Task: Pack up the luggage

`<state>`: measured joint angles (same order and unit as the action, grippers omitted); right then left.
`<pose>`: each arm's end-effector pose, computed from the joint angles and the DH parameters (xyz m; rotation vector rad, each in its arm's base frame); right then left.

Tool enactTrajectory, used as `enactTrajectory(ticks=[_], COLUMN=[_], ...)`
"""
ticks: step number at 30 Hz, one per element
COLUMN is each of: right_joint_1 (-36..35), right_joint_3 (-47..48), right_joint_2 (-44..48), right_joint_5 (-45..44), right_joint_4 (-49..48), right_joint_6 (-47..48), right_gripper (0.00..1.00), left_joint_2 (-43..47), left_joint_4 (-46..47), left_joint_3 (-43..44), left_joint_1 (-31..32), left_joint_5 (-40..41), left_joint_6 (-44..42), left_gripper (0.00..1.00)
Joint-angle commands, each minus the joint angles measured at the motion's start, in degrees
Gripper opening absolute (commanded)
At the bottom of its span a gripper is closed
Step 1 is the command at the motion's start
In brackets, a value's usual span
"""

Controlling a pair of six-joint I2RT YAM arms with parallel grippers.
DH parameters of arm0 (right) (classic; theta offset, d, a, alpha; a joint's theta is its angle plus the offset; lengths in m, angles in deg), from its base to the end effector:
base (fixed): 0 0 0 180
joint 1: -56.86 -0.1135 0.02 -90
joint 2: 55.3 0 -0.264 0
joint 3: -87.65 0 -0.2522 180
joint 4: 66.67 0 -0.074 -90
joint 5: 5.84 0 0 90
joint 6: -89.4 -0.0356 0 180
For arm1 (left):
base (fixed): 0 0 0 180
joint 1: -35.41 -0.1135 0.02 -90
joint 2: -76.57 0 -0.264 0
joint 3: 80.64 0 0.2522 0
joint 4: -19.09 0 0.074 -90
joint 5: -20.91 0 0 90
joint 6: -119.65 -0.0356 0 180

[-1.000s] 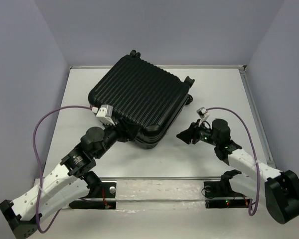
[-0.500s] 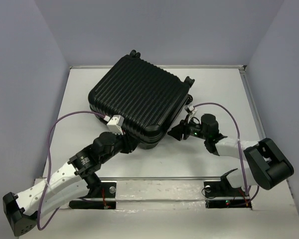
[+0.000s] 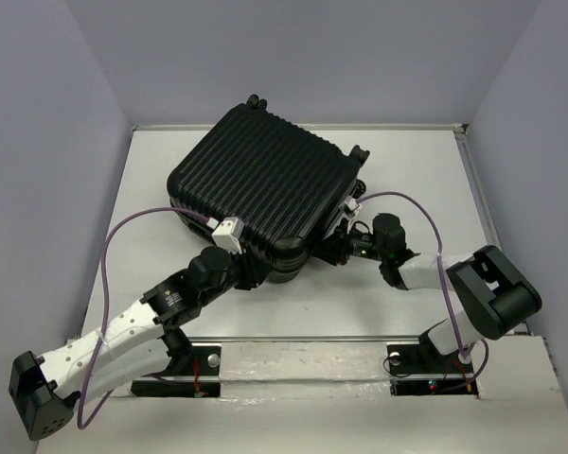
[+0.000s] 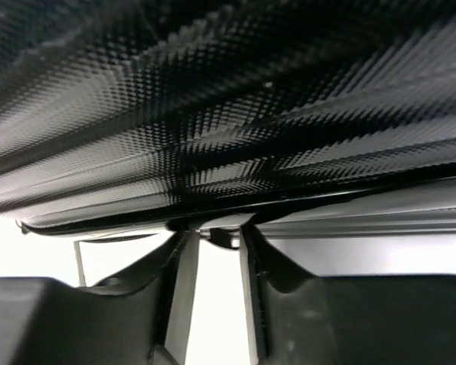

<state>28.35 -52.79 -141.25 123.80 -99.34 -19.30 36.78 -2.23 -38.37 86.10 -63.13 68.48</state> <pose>0.2298 0.1507 0.1702 -0.6798 1.7983 1.1926 0.1122 -0.1312 0.2580 0.1335 2.0121 -0.9406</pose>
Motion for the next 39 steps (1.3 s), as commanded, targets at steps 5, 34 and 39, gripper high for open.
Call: enactTrajectory(ticks=[5,34,39], right_joint_1=[-7.7,-60.0,-60.5], right_joint_3=[-1.2,8.9,11.0], right_joint_2=[1.0,0.1,-3.7], right_joint_5=[-5.5,-62.6,-65.3], right_joint_4=[-11.7,12.7,11.8], right_joint_6=[-4.0,-11.1,-14.7], right_gripper=[0.07,0.07,0.07], left_joint_2=[-3.3,-26.6,-28.4], left_joint_4=[10.3,18.8,19.0], left_joint_3=[0.4,23.3,26.4], left_joint_1=[0.4,0.2,0.3], left_joint_5=[-0.6,7.3,5.0], left_joint_6=[-0.2,-2.2,-1.8], left_gripper=[0.31,0.34,0.42])
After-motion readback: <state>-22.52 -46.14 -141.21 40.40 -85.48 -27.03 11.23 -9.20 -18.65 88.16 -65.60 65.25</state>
